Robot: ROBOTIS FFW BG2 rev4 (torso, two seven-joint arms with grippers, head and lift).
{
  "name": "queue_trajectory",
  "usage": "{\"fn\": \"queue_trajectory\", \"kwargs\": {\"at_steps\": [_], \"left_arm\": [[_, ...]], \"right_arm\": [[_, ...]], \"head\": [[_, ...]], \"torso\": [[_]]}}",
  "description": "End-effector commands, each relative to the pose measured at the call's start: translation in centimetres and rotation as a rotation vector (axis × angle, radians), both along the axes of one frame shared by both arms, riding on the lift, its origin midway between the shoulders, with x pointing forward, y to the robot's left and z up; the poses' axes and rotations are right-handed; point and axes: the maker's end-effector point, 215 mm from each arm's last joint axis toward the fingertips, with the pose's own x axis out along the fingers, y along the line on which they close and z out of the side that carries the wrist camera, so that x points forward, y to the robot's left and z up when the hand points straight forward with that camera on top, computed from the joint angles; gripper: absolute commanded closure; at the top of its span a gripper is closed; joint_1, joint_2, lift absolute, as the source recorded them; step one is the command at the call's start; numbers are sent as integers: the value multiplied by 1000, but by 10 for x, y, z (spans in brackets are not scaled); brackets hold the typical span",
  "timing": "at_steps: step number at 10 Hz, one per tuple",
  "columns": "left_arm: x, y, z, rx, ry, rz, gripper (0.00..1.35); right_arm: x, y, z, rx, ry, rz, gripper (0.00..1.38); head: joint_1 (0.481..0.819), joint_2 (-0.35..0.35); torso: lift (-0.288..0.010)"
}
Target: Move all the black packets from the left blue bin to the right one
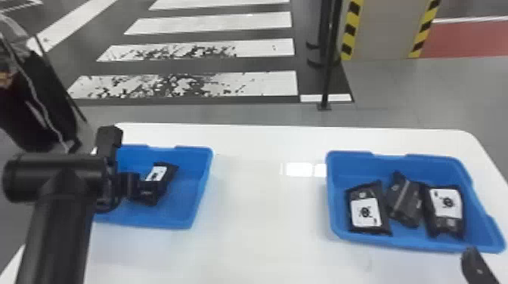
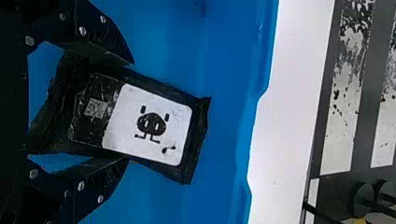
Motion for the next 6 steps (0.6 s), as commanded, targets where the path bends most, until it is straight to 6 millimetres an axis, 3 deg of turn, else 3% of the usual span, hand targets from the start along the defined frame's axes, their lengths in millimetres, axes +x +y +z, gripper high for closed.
{"fn": "queue_trajectory", "kwargs": {"at_steps": [1, 2, 4, 6], "left_arm": [[2, 2, -3, 12, -3, -9, 993], [7, 3, 0, 21, -27, -21, 1196], [17, 0, 11, 23, -76, -68, 1210], [10, -14, 47, 28, -171, -105, 1210]], "right_arm": [[0, 0, -2, 9, 4, -1, 154], [-1, 0, -5, 22, 8, -2, 154], [-2, 0, -5, 25, 9, -1, 154], [-1, 1, -1, 28, 0, 5, 154]], "head": [[695, 121], [695, 122], [695, 122], [695, 113]], "torso": [[-146], [-146], [-146], [-146]]}}
